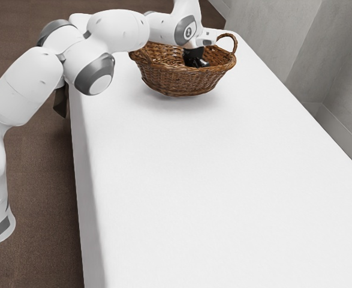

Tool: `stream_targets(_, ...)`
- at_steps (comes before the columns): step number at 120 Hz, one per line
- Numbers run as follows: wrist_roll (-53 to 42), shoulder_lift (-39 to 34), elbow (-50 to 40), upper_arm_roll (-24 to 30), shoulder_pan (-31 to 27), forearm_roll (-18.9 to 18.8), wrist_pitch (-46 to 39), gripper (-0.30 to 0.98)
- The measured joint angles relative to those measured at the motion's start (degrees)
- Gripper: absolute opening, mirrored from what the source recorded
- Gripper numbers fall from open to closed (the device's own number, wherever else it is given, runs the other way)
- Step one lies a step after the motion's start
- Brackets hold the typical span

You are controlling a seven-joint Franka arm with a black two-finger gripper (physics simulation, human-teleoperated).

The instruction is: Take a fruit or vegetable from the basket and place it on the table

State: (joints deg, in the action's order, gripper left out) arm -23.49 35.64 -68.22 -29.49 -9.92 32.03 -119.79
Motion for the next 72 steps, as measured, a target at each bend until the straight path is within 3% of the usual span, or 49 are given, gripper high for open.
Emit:
stream_targets(21, -0.72, -0.92, 0.31, -0.16, 0.09, 0.99, -0.01, 0.28)
stream_targets(46, -1.56, -3.77, 0.43, -0.52, 0.1, 1.23, 2.2, 0.27)
stream_targets(72, -0.53, -9.19, 0.5, -0.56, 0.19, -3.11, 12.14, 0.27)
